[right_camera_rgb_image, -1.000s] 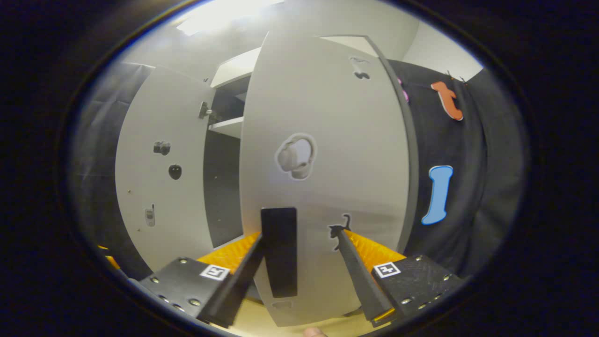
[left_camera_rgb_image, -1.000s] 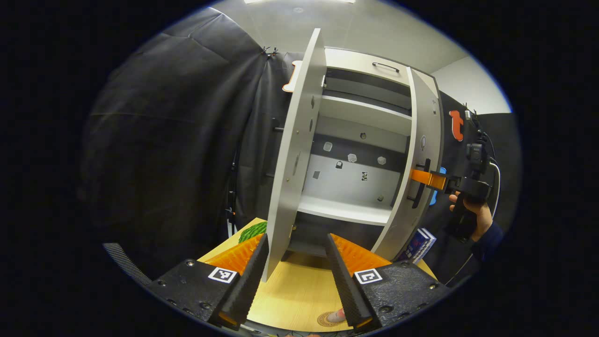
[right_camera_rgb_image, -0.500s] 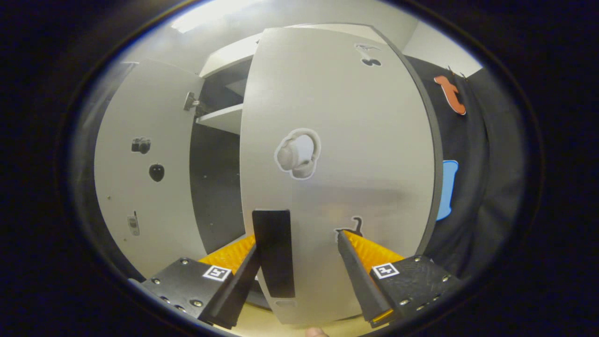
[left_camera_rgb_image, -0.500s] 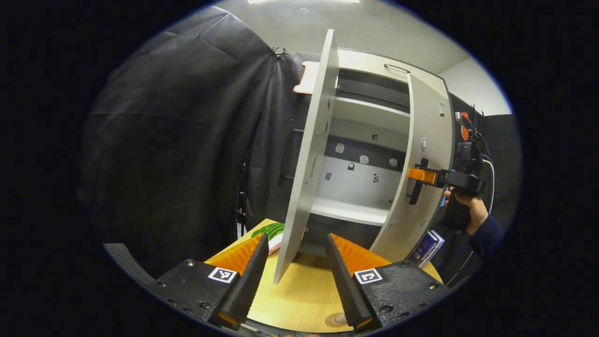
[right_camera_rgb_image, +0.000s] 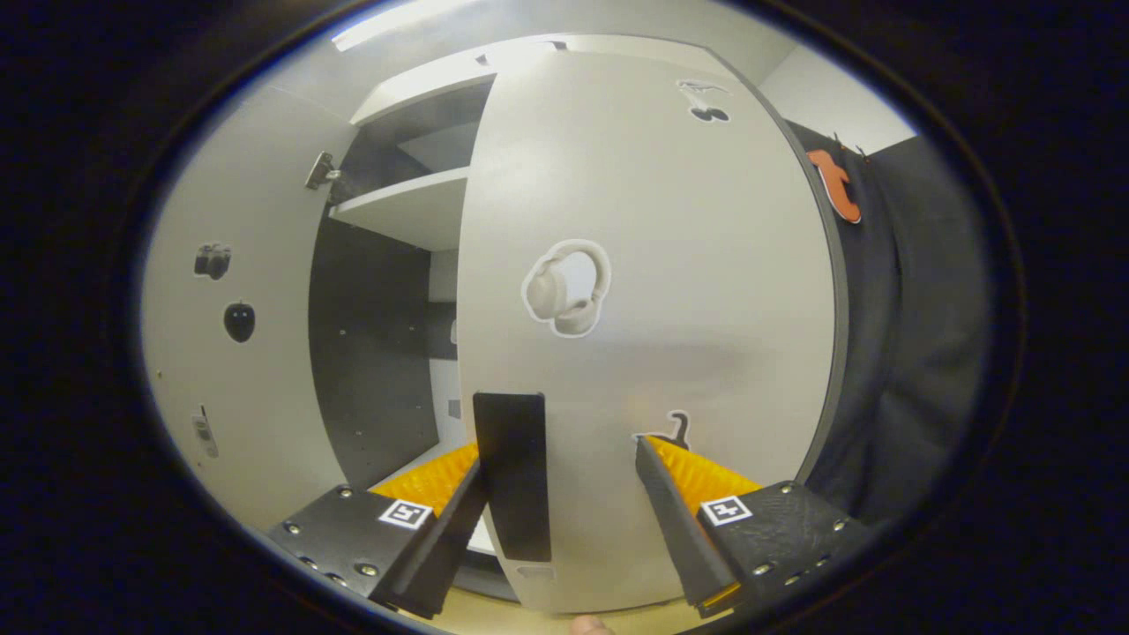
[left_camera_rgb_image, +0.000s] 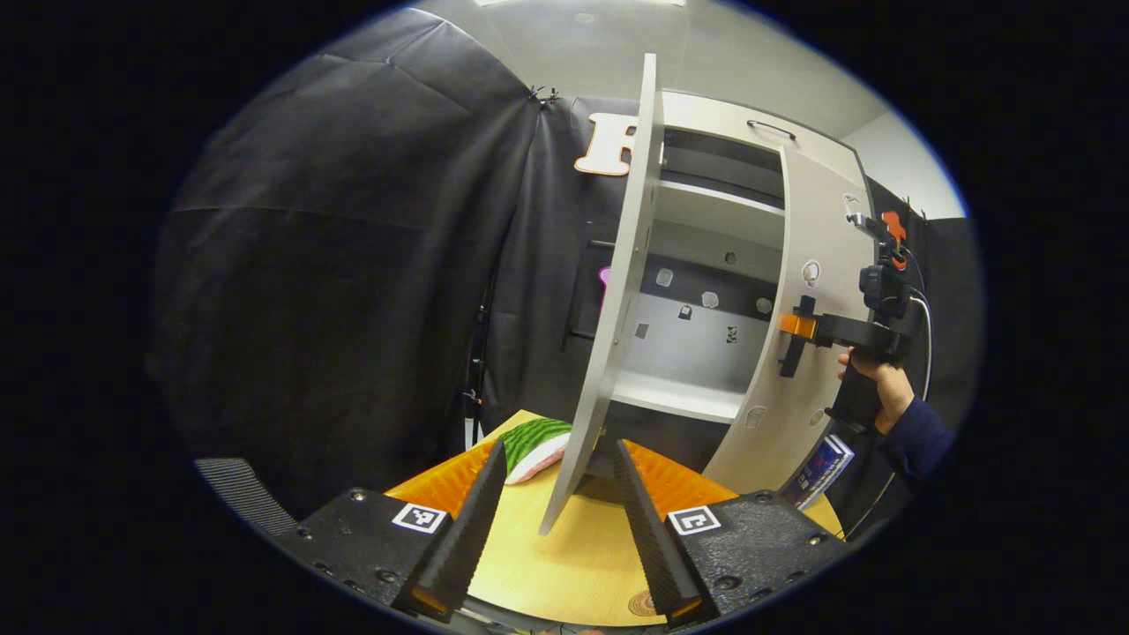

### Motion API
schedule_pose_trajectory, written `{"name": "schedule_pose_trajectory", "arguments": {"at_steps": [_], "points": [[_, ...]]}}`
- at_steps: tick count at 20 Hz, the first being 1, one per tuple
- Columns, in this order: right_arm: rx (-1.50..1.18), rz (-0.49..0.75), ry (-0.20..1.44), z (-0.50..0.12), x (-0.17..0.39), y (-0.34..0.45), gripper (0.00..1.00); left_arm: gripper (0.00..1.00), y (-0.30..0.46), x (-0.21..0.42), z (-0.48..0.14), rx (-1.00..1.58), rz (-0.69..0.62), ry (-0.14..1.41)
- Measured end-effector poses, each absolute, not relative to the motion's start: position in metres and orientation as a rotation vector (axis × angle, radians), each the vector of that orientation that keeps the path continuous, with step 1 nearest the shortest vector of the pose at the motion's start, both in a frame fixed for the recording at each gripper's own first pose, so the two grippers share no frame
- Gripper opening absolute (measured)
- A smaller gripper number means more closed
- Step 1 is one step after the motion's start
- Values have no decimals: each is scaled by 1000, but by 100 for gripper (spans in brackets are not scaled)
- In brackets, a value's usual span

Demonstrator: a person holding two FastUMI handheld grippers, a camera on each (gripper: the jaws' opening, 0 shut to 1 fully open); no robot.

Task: Grasp the bottle in the cabinet with the left hand and place it on the coaster, then close the right door with the right hand and the left door with the left hand.

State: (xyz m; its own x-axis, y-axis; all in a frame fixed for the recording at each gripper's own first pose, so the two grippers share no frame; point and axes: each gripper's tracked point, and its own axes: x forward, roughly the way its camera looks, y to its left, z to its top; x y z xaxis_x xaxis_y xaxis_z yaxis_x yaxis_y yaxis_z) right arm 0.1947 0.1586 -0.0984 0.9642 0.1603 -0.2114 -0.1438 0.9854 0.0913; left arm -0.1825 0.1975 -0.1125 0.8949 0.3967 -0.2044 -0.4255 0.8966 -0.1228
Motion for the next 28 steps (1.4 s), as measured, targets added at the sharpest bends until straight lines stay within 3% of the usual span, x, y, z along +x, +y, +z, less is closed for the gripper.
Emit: {"name": "schedule_pose_trajectory", "arguments": {"at_steps": [2,3,4,5,9,11,12,13,18,19,21,22,23,24,25,28], "points": [[74,132,217,-99,197,159,95,77,207,-176,-109,-157,428,172],[72,123,217,-100,197,158,95,70,212,-170,-105,-150,422,164],[68,116,216,-100,197,158,95,77,218,-162,-99,-147,410,152],[66,110,212,-101,198,159,94,70,224,-151,-89,-147,397,128],[59,93,208,-103,199,160,95,71,247,-118,-54,-166,335,48],[56,87,206,-104,199,160,95,77,256,-105,-43,-158,306,20],[53,86,205,-105,199,161,95,70,258,-98,-41,-159,284,15],[48,89,204,-105,198,161,95,77,258,-91,-38,-160,260,12],[128,165,228,-106,182,163,98,76,264,-61,-31,-160,183,-3],[136,168,225,-104,174,159,98,70,258,-63,-27,-157,156,-4],[142,176,204,-97,157,149,98,68,248,-60,-22,-174,99,0],[139,179,194,-93,150,143,94,74,244,-58,-23,-179,78,11],[132,178,183,-88,145,137,94,67,241,-57,-21,-177,63,7],[126,175,173,-84,139,129,98,74,237,-55,-19,-172,52,1],[123,176,162,-80,135,123,94,74,230,-53,-19,-169,40,-1],[129,153,164,-78,126,101,98,74,201,-45,-21,-185,-23,6]]}}
